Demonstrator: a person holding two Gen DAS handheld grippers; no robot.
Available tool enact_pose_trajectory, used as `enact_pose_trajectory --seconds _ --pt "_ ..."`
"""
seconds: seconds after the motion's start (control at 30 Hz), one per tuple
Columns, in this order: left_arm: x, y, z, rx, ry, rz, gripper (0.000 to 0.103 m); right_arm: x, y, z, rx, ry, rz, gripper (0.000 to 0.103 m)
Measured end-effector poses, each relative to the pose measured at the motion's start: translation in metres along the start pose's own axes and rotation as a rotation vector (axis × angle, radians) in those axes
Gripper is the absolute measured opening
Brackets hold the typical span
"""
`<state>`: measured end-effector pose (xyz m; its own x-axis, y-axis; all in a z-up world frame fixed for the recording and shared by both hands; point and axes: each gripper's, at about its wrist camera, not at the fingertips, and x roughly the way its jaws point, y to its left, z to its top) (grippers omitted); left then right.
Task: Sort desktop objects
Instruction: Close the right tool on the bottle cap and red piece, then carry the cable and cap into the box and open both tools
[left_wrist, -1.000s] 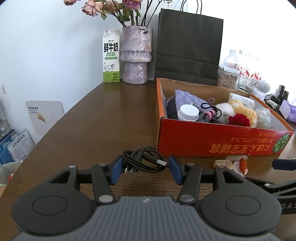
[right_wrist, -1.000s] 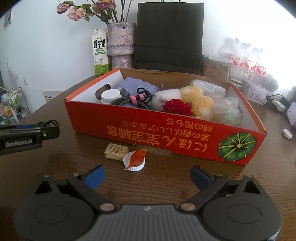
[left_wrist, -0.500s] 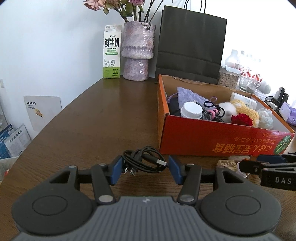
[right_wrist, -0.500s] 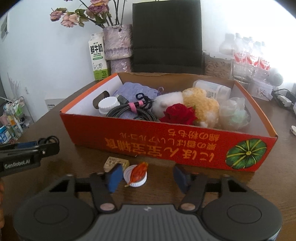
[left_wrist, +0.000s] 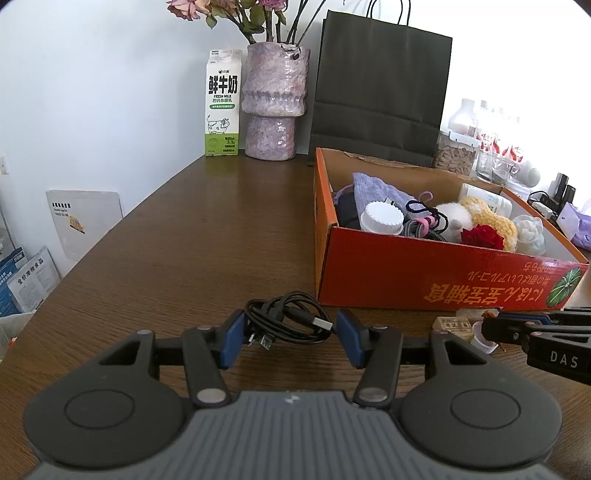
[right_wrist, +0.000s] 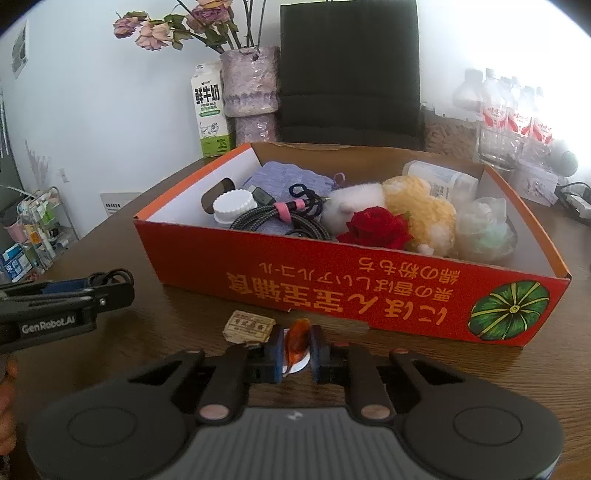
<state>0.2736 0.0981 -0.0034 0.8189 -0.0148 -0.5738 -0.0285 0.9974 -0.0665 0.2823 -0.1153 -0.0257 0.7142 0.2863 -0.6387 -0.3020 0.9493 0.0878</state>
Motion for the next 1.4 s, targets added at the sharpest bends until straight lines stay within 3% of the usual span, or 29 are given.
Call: enact_pose_trajectory --seconds 0.37,0.73,1.03,1.4 --pt "-0.021 -0.01 0.01 0.001 -0.049 0.0 0.054 -0.034 -0.006 0.008 -0.001 -0.096 0.023 0.013" --pt "-0.033 -0.059 0.065 0.047 -0.178 -0.032 0.054 -0.068 -0.053 0.051 0.051 -0.266 -0.054 0.013" --pt "0.007 -0.112 0.087 0.081 -0.158 -0.048 0.054 -0.043 -0.089 0.064 0.077 -0.252 -0.078 0.013" --pt "0.061 -0.136 0.073 0.124 -0.067 -0.02 0.054 0.001 -0.118 0.052 0.106 -0.174 -0.063 0.013"
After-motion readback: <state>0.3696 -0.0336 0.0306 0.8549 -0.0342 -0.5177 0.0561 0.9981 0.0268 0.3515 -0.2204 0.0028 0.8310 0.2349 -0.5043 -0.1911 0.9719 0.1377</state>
